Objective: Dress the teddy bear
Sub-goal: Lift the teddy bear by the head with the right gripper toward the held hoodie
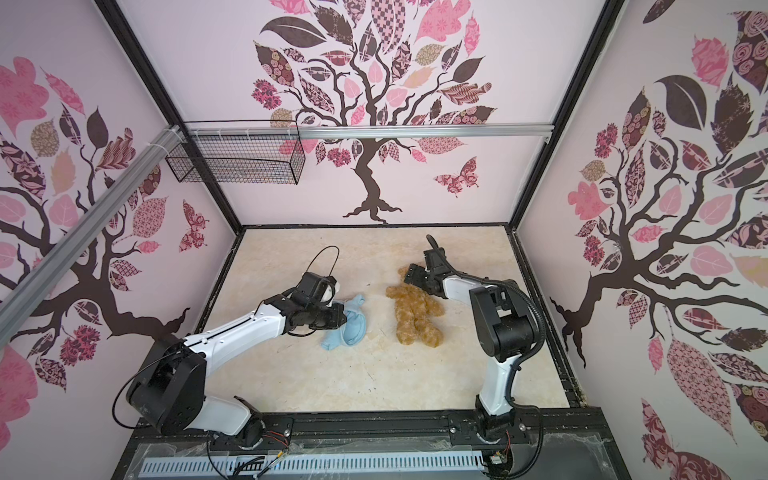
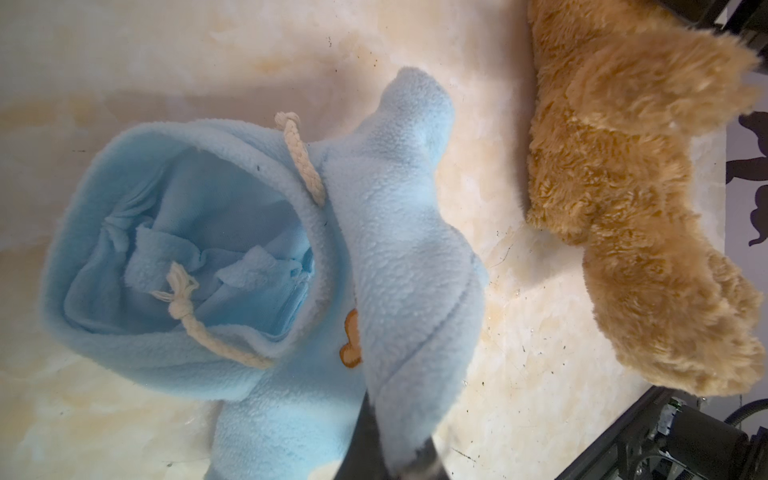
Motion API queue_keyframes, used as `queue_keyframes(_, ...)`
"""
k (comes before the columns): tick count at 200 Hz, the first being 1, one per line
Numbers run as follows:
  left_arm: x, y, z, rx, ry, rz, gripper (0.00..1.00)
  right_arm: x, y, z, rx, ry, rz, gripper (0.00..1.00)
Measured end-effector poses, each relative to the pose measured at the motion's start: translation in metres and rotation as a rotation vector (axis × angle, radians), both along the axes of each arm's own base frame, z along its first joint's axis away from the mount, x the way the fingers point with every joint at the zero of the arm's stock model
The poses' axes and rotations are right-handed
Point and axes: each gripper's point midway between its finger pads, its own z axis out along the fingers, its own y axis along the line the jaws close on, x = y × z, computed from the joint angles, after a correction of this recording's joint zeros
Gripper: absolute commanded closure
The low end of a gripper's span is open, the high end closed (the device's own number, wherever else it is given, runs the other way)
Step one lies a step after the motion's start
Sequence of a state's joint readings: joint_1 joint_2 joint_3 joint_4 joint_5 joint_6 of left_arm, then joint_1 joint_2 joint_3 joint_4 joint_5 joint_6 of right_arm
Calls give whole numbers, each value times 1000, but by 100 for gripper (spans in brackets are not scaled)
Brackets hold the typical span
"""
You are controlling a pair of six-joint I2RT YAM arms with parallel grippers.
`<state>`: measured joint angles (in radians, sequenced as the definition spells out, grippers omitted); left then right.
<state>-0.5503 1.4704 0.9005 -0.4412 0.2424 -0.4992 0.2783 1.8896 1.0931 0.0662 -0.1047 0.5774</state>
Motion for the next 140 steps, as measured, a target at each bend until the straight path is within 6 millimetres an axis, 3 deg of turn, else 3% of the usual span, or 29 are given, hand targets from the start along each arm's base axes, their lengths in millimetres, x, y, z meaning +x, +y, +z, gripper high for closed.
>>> queue_keyframes(26, 0, -1, 1, -9, 5, 5, 100, 0, 2, 1, 1, -30, 23, 48)
queue_keyframes(50, 1, 1, 8, 2, 12, 3, 100, -17, 5, 10, 12, -49, 70, 60)
queue_keyframes(83, 15, 10, 26, 13, 4, -5, 100, -81, 20, 41, 33, -86, 213, 72)
queue_keyframes(117, 23, 20, 23, 91, 48, -98, 100, -150, 64, 99, 93, -203, 466, 76)
queue_keyframes(140, 22, 21, 18, 132, 61, -170, 100, -194, 94, 117, 125, -227, 643, 76)
